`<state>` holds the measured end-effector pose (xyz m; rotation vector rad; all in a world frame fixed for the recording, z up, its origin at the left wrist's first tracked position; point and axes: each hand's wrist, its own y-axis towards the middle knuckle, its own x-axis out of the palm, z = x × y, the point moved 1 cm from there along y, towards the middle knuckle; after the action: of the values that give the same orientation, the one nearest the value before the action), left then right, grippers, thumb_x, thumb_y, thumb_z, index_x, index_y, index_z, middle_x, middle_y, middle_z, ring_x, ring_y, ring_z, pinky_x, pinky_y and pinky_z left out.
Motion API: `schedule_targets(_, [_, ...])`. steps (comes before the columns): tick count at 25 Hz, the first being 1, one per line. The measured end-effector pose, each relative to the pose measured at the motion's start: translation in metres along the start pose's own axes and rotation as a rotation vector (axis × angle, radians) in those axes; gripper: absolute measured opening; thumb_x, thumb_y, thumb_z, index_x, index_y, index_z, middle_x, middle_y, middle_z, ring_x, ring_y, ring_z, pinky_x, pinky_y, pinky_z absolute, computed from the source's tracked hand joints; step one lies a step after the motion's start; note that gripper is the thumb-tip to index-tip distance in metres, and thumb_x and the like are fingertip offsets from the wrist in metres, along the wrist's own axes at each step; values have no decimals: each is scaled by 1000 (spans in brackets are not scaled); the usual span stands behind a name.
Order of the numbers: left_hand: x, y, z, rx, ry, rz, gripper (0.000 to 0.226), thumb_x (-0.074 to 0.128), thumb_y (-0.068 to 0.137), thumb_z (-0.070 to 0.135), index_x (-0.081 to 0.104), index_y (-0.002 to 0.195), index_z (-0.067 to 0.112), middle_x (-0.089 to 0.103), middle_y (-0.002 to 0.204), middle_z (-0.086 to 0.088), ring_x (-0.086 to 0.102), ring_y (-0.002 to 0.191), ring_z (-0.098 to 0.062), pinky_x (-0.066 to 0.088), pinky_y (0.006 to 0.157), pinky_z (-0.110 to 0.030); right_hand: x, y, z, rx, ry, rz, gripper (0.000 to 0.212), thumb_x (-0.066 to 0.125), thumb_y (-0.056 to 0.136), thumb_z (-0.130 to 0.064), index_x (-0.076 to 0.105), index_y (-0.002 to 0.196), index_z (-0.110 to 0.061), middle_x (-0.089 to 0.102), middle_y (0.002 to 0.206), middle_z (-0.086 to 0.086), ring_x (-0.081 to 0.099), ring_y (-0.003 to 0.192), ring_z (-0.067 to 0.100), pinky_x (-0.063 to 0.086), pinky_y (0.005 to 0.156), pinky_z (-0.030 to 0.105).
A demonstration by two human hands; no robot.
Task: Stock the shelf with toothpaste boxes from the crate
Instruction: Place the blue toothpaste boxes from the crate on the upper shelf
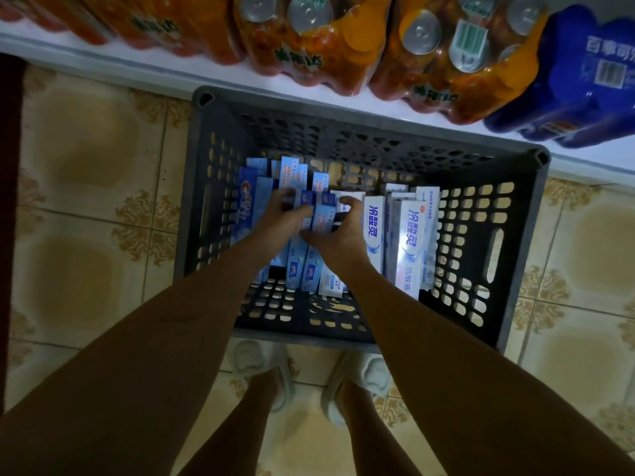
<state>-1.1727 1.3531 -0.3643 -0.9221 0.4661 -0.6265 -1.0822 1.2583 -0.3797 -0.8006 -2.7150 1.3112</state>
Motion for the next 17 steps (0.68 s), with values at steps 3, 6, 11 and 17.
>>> schedule_targets(3, [0,6,-26,-86,112,-160,53,57,87,-1,50,135,19,60,130,-4,55,120,-21,44,104,-42,2,-2,22,76,-101,-101,65,84,73,-15,47,126,-16,66,110,-3,65,104,16,57,77,28])
schedule_targets(6, [-6,6,-32,-43,266,-204,60,67,84,0,48,139,16,58,137,-4,53,126,-19,43,107,-42,0,-2,29,82,-68,-65,66,84,73,-16,41,122,-16,65,109,0,66,99,16,58,74,29])
schedule_targets(11, [-27,-7,6,68,172,-119,44,74,85,18,57,126,14,65,121,-1,63,106,-13,52,94,-33,-14,-5,3,163,172,-34,35,71,86,-6,50,113,-15,68,107,7,67,95,21,58,74,32])
schedule_targets(17, [-36,-60,56,6,112,-48,99,79,57,71,45,139,27,63,130,3,65,110,-18,51,96,-43,-40,-47,-62,413,482,-92,17,51,89,-13,60,103,-11,68,88,7,63,80,27,50,88,46])
